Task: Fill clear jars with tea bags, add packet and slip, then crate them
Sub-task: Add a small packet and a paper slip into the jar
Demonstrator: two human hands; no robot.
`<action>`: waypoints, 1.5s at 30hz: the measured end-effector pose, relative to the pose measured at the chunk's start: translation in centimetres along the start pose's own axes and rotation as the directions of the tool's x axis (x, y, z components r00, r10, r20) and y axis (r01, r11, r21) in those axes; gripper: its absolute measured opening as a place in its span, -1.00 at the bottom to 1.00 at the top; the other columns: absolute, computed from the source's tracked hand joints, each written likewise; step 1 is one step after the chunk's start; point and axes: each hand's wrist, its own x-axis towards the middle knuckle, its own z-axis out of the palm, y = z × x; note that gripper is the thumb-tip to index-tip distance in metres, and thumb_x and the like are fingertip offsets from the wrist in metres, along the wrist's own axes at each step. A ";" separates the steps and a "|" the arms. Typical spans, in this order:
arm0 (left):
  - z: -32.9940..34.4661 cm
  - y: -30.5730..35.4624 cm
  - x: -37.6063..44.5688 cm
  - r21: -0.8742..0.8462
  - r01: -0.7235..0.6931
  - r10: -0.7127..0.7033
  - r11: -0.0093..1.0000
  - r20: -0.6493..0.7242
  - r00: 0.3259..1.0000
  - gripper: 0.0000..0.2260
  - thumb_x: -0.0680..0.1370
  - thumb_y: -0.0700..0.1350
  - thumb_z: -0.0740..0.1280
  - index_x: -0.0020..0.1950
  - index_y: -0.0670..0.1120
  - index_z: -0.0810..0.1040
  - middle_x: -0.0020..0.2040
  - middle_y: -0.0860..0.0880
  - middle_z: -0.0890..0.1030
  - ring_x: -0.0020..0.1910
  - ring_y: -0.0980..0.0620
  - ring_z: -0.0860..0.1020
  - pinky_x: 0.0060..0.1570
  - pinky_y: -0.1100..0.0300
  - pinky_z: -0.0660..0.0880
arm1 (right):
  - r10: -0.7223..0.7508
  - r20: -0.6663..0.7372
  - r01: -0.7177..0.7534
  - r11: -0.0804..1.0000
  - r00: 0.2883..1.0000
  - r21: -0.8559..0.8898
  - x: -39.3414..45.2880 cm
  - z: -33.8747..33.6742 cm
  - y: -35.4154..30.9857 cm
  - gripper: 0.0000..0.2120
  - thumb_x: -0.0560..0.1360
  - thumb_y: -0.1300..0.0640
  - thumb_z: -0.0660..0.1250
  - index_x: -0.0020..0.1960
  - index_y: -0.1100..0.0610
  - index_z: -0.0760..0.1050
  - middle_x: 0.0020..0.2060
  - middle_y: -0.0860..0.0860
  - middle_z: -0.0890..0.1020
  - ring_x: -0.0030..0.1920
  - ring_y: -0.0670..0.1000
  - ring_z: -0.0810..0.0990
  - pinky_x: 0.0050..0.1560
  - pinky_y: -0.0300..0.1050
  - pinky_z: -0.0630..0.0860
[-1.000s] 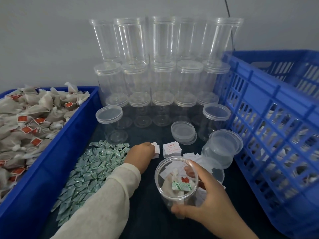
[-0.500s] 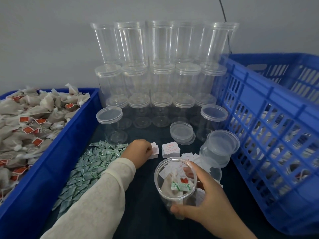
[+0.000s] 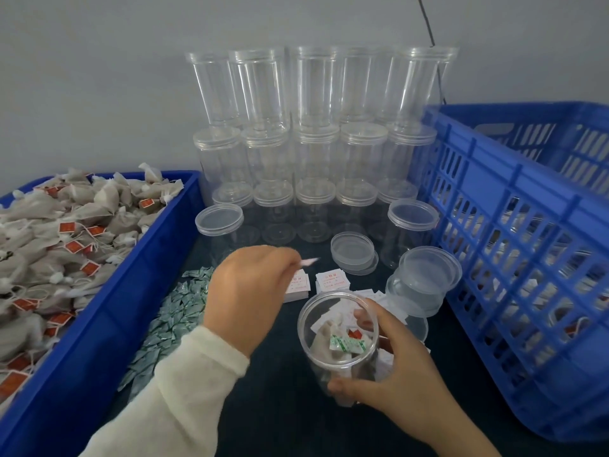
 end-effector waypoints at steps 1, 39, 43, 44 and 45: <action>-0.7 1.1 -0.9 0.035 -0.074 0.076 0.997 -0.037 0.996 -0.95 0.42 -0.27 0.42 -0.19 -0.17 0.68 -0.25 -0.05 0.68 -0.22 -0.07 0.66 -0.09 -0.02 0.58 | -0.012 0.002 0.012 1.000 1.000 0.001 0.1 0.1 -0.3 -0.18 0.06 -0.15 0.62 0.21 -0.48 0.33 0.16 -0.39 0.50 0.18 -0.35 0.46 -0.03 -0.51 0.45; 2.3 4.7 -6.1 -0.770 0.366 -0.207 0.523 0.302 0.931 -0.24 0.22 0.01 0.60 0.22 0.53 0.30 0.23 0.40 0.48 0.20 0.39 0.47 0.05 0.56 0.38 | -0.022 0.119 0.038 0.991 0.993 -0.129 1.4 -3.2 -5.6 -0.12 0.08 -0.27 0.54 0.32 -0.37 0.22 0.17 -0.40 0.46 0.25 -0.37 0.41 0.18 -0.38 0.44; 2.4 6.3 -3.4 -0.821 0.326 -0.211 0.470 0.254 0.944 -0.31 0.23 -0.01 0.59 0.18 0.49 0.37 0.17 0.30 0.56 0.13 0.30 0.55 0.02 0.49 0.45 | 0.027 0.179 0.043 0.925 0.983 -0.378 3.0 -6.9 -9.9 0.09 0.13 -0.34 0.53 0.41 -0.49 -0.15 0.24 -0.51 0.27 0.25 -0.49 0.30 0.02 -0.58 0.35; 2.4 6.8 -2.6 -0.838 0.306 -0.199 0.453 0.239 0.950 -0.33 0.23 -0.03 0.59 0.17 0.47 0.39 0.15 0.26 0.58 0.11 0.26 0.58 0.01 0.43 0.48 | 0.033 0.188 0.058 0.888 0.982 -0.457 3.5 -7.7 -11.3 0.10 0.14 -0.35 0.51 0.43 -0.46 -0.17 0.26 -0.47 0.25 0.23 -0.46 0.33 0.01 -0.51 0.37; 2.4 7.2 -1.8 -0.851 0.276 -0.186 0.447 0.214 0.959 -0.34 0.24 -0.06 0.59 0.15 0.45 0.40 0.12 0.24 0.60 0.07 0.25 0.59 -0.02 0.39 0.51 | 0.036 0.196 0.079 0.832 0.980 -0.549 4.0 -8.6 -12.7 0.10 0.14 -0.37 0.49 0.45 -0.41 -0.15 0.29 -0.42 0.25 0.23 -0.41 0.36 0.04 -0.44 0.37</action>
